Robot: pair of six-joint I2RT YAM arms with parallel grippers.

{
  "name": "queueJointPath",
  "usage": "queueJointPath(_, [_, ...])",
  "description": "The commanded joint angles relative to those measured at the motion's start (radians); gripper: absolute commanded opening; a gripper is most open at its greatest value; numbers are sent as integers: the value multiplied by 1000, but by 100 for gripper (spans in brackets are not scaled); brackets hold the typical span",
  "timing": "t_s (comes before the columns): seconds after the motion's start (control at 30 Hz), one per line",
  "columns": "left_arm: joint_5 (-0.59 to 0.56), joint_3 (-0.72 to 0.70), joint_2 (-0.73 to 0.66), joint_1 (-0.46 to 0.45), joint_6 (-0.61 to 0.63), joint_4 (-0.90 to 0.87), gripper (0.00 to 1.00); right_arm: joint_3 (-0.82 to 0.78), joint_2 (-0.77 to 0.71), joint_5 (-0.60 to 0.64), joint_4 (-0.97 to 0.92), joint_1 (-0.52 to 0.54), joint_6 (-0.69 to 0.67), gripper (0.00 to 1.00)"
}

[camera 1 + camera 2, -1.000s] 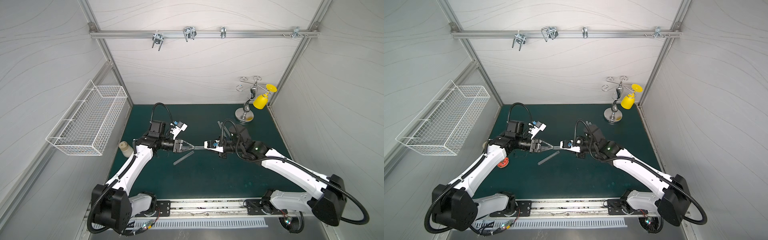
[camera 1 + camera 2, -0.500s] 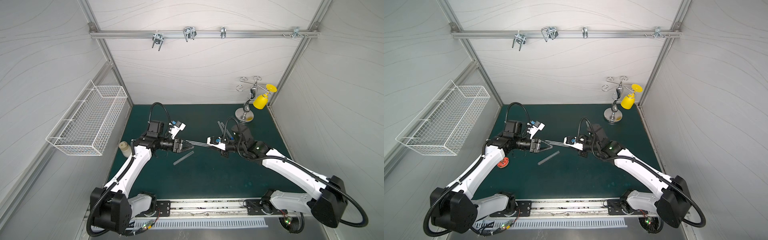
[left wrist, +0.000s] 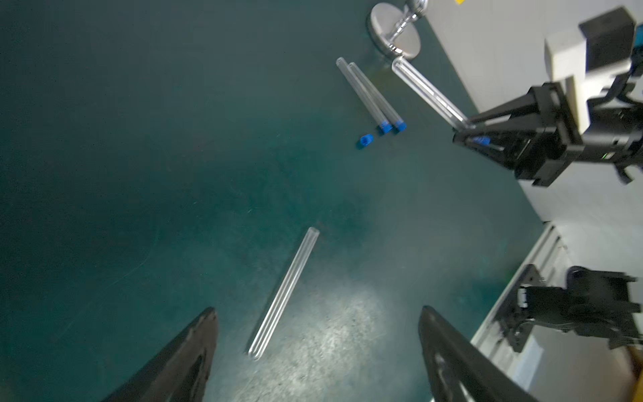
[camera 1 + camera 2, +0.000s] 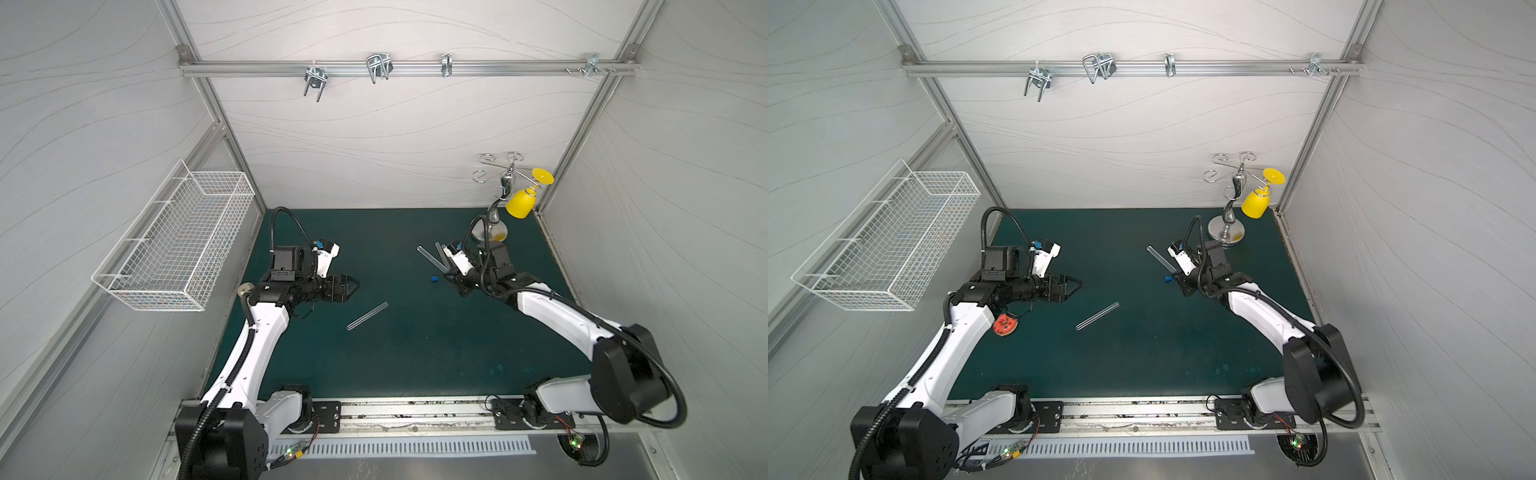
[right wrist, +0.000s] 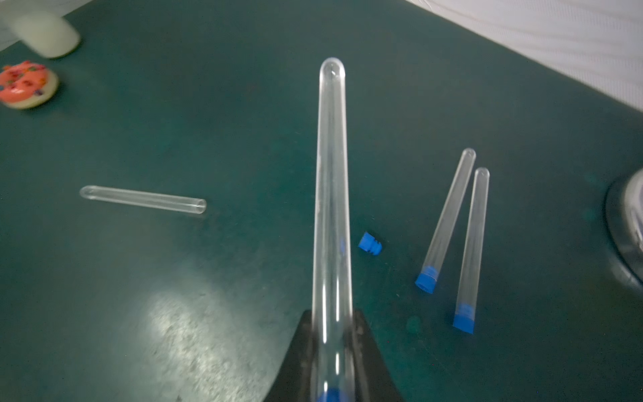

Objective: Insert stoppers into test tubes
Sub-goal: Place the test tube at the center of the board.

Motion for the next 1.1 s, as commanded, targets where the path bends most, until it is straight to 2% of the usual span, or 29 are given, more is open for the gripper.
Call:
queueJointPath(0.0, [-82, -3, -17, 6, 99, -14, 91, 50, 93, 34, 54, -15, 110, 10])
queueJointPath(0.27, [-72, -19, -13, 6, 135, -10, 91, 171, 318, 70, 72, -19, 204, 11])
queueJointPath(0.5, [-156, -34, 15, -9, 239, -35, 92, 270, 432, 129, 4, -20, 218, 15])
queueJointPath(0.73, [-186, -42, 38, -58, 278, -64, 91, 330, 500, 153, -39, -28, 227, 20])
queueJointPath(0.83, [-189, -44, 52, -89, 295, -72, 90, 347, 511, 161, -57, -29, 229, 25])
queueJointPath(1.07, [-249, -71, 99, -166, 344, -58, 90, 346, 477, 153, -73, -29, 229, 34])
